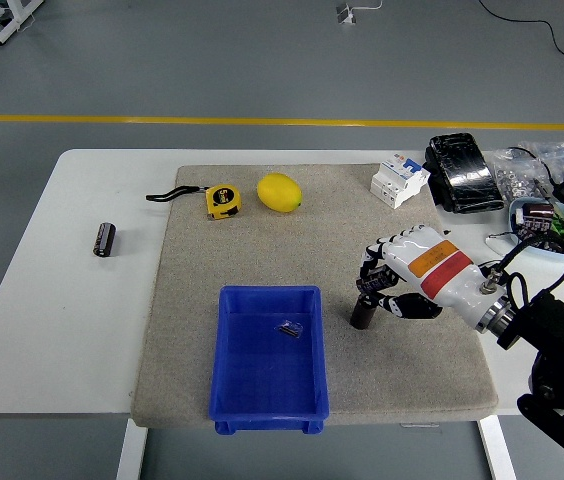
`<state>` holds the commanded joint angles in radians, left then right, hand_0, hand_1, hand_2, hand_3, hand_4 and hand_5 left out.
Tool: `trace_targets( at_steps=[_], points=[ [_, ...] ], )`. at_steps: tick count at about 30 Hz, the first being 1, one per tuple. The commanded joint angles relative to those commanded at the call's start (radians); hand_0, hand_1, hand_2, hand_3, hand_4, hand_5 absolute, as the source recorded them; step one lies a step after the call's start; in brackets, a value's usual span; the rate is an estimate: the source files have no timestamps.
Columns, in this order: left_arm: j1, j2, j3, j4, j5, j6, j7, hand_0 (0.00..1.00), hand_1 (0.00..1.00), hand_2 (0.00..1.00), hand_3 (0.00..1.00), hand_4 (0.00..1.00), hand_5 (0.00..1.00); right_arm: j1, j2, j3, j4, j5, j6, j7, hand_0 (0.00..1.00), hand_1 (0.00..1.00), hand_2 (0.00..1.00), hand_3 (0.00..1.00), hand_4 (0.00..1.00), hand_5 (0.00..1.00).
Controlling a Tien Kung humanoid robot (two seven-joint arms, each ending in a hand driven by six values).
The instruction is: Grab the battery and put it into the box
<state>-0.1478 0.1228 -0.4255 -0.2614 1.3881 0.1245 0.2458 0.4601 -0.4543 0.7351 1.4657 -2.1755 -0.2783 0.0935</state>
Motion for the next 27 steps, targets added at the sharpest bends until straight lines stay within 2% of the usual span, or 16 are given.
trace_targets(
  at_steps=[9, 14, 17, 21, 22, 27],
  points=[
    [0.003, 0.005, -0.002, 0.000, 0.000, -0.006, 0.003, 0.689, 0.636, 0.688, 0.620, 0.627, 0.675, 0.032, 0.011, -0.077, 0.120, -0.008, 0.012, -0.019, 0.200, 0.325, 0.427, 0.467, 0.809, 0.037],
    [0.007, 0.008, -0.012, 0.001, 0.013, -0.013, 0.007, 0.688, 0.636, 0.690, 0.620, 0.627, 0.675, 0.087, 0.051, -0.157, 0.160, 0.029, 0.012, -0.026, 0.200, 0.327, 0.429, 0.468, 0.809, 0.041],
    [0.008, 0.011, -0.014, 0.001, 0.017, -0.017, 0.008, 0.688, 0.636, 0.690, 0.620, 0.627, 0.675, 0.123, 0.080, -0.210, 0.147, 0.052, 0.009, -0.026, 0.196, 0.330, 0.431, 0.470, 0.802, 0.051],
    [0.008, 0.013, -0.014, 0.000, 0.015, -0.018, 0.008, 0.688, 0.636, 0.690, 0.620, 0.627, 0.675, 0.173, 0.121, -0.291, 0.094, 0.074, 0.017, -0.031, 0.196, 0.330, 0.431, 0.470, 0.802, 0.051],
    [0.008, 0.014, -0.012, 0.000, 0.012, -0.017, 0.007, 0.687, 0.634, 0.688, 0.620, 0.627, 0.675, 0.181, 0.128, -0.305, 0.083, 0.078, 0.018, -0.031, 0.215, 0.355, 0.453, 0.479, 0.747, 0.084],
    [0.008, 0.016, -0.011, -0.001, 0.010, -0.017, 0.006, 0.687, 0.634, 0.688, 0.620, 0.627, 0.675, 0.218, 0.167, -0.366, 0.033, 0.086, 0.027, -0.033, 0.215, 0.355, 0.453, 0.479, 0.747, 0.084]
  ],
)
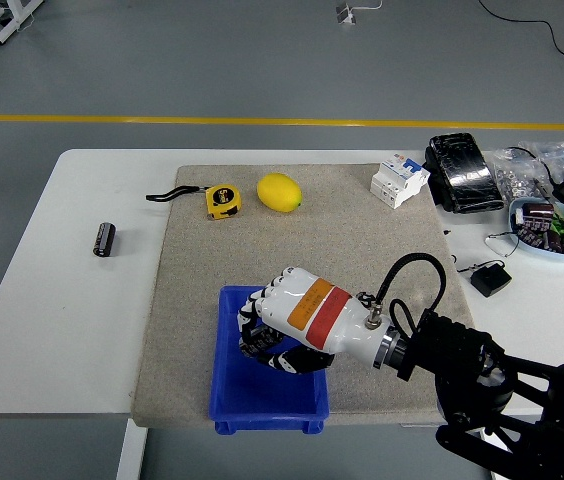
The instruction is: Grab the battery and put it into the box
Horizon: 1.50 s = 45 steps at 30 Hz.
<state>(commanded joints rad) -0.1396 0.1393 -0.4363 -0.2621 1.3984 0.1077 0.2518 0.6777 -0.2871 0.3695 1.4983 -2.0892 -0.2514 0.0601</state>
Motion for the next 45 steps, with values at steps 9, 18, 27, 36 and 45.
trace_targets(
  at_steps=[9, 18, 27, 36, 45],
  points=[
    [-0.007, 0.003, -0.001, -0.001, 0.006, -0.003, 0.001, 0.687, 0.626, 0.688, 0.620, 0.627, 0.675, 0.025, 0.012, 0.029, -0.011, 0.010, -0.015, 0.011, 0.268, 0.420, 0.569, 0.790, 0.877, 0.100],
    [-0.017, 0.003, -0.003, 0.001, 0.008, -0.003, 0.003, 0.687, 0.625, 0.688, 0.620, 0.627, 0.675, 0.031, 0.005, 0.020, -0.008, 0.012, -0.012, 0.025, 0.270, 0.428, 0.612, 0.808, 0.938, 0.120],
    [-0.018, 0.003, 0.002, 0.000, -0.001, 0.000, 0.000, 0.686, 0.624, 0.690, 0.618, 0.627, 0.672, 0.054, -0.005, 0.072, -0.007, 0.012, -0.012, 0.023, 0.273, 0.431, 0.609, 0.800, 0.903, 0.116],
    [-0.019, 0.006, 0.001, 0.001, -0.003, -0.003, 0.000, 0.686, 0.623, 0.689, 0.619, 0.627, 0.672, 0.117, -0.105, 0.078, -0.055, -0.018, 0.117, -0.006, 0.326, 0.443, 0.624, 0.798, 0.924, 0.109],
    [-0.020, 0.005, 0.012, 0.000, -0.016, 0.004, -0.002, 0.686, 0.620, 0.690, 0.619, 0.627, 0.670, 0.111, -0.149, 0.069, -0.136, -0.026, 0.181, -0.011, 0.515, 0.572, 0.725, 0.796, 0.998, 0.174]
  ],
)
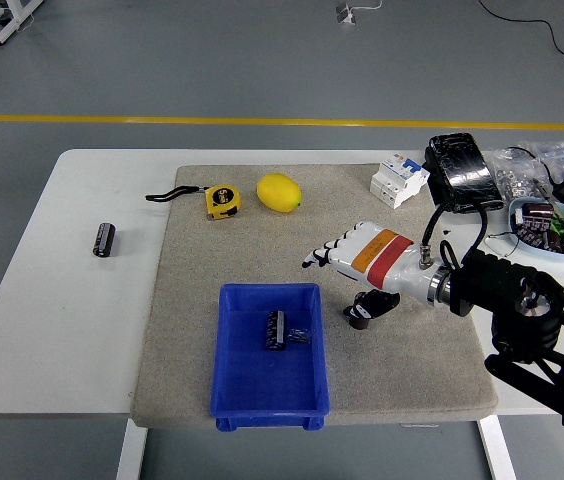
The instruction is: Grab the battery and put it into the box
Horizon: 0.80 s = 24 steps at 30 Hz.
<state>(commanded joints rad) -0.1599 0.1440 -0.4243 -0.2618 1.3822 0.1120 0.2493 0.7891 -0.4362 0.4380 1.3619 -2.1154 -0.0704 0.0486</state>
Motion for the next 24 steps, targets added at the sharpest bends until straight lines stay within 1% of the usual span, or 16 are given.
trace_targets(
  at_steps=[4, 9, 10, 16, 17, 22, 23, 24],
  points=[
    [0.000, -0.001, -0.001, 0.000, 0.002, 0.000, -0.001, 0.686, 0.624, 0.690, 0.620, 0.627, 0.670, -0.003, -0.008, 0.002, 0.006, 0.003, 0.005, 0.000, 0.515, 0.577, 0.725, 0.785, 0.998, 0.183],
    [0.000, -0.002, -0.001, 0.000, 0.004, -0.001, 0.000, 0.686, 0.624, 0.690, 0.620, 0.627, 0.670, -0.008, -0.001, -0.015, -0.008, 0.014, 0.004, 0.002, 0.515, 0.577, 0.725, 0.785, 0.998, 0.183],
    [0.000, -0.002, -0.001, -0.001, 0.004, -0.002, -0.001, 0.686, 0.624, 0.690, 0.620, 0.627, 0.670, -0.009, 0.000, -0.019, -0.012, 0.016, 0.002, 0.003, 0.505, 0.563, 0.719, 0.765, 0.998, 0.182],
    [0.002, -0.003, 0.000, -0.001, 0.004, -0.003, -0.001, 0.686, 0.626, 0.693, 0.620, 0.627, 0.670, -0.010, 0.012, -0.037, -0.064, 0.026, -0.025, 0.016, 0.505, 0.563, 0.719, 0.765, 0.998, 0.182],
    [0.002, -0.003, 0.000, -0.002, 0.003, -0.003, -0.001, 0.686, 0.626, 0.693, 0.620, 0.627, 0.670, -0.010, 0.013, -0.038, -0.072, 0.025, -0.028, 0.018, 0.480, 0.537, 0.702, 0.738, 0.998, 0.182],
    [0.004, -0.003, 0.002, -0.003, 0.001, -0.003, -0.002, 0.686, 0.626, 0.693, 0.620, 0.627, 0.670, -0.010, 0.013, -0.043, -0.100, 0.023, -0.041, 0.025, 0.480, 0.537, 0.702, 0.738, 0.998, 0.182],
    [0.005, -0.003, 0.002, -0.003, 0.002, -0.004, -0.002, 0.686, 0.629, 0.694, 0.620, 0.627, 0.670, -0.011, 0.013, -0.043, -0.105, 0.024, -0.044, 0.027, 0.455, 0.515, 0.685, 0.688, 0.997, 0.177],
    [0.005, -0.003, 0.001, -0.003, 0.003, -0.004, -0.001, 0.686, 0.629, 0.694, 0.620, 0.627, 0.670, -0.011, 0.014, -0.044, -0.110, 0.026, -0.047, 0.028, 0.455, 0.515, 0.685, 0.688, 0.997, 0.177]
  ],
)
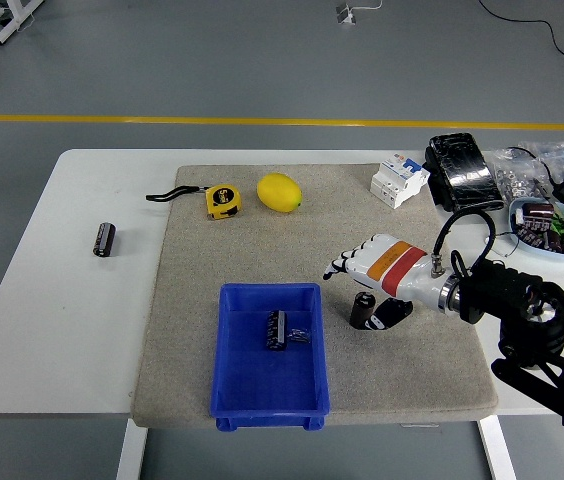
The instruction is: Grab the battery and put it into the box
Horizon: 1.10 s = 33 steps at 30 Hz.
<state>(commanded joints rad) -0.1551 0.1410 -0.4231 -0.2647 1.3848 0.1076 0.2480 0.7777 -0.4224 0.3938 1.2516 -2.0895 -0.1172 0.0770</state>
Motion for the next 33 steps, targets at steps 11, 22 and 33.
trace_targets(
  at_steps=[11, 22, 33],
  points=[
    [0.003, -0.002, -0.004, -0.001, 0.009, -0.005, 0.001, 0.686, 0.631, 0.696, 0.621, 0.627, 0.673, -0.013, 0.010, -0.008, -0.062, 0.022, -0.014, 0.014, 0.445, 0.511, 0.675, 0.652, 0.982, 0.176],
    [-0.001, -0.003, 0.007, -0.002, -0.005, -0.002, -0.004, 0.686, 0.635, 0.692, 0.621, 0.627, 0.673, -0.016, 0.010, -0.011, -0.087, 0.034, -0.033, 0.023, 0.434, 0.495, 0.637, 0.640, 0.966, 0.166],
    [-0.005, -0.004, 0.009, -0.002, -0.008, -0.001, -0.005, 0.686, 0.638, 0.692, 0.620, 0.627, 0.675, -0.019, 0.012, -0.016, -0.091, 0.038, -0.045, 0.026, 0.407, 0.444, 0.520, 0.552, 0.894, 0.125]
  ],
)
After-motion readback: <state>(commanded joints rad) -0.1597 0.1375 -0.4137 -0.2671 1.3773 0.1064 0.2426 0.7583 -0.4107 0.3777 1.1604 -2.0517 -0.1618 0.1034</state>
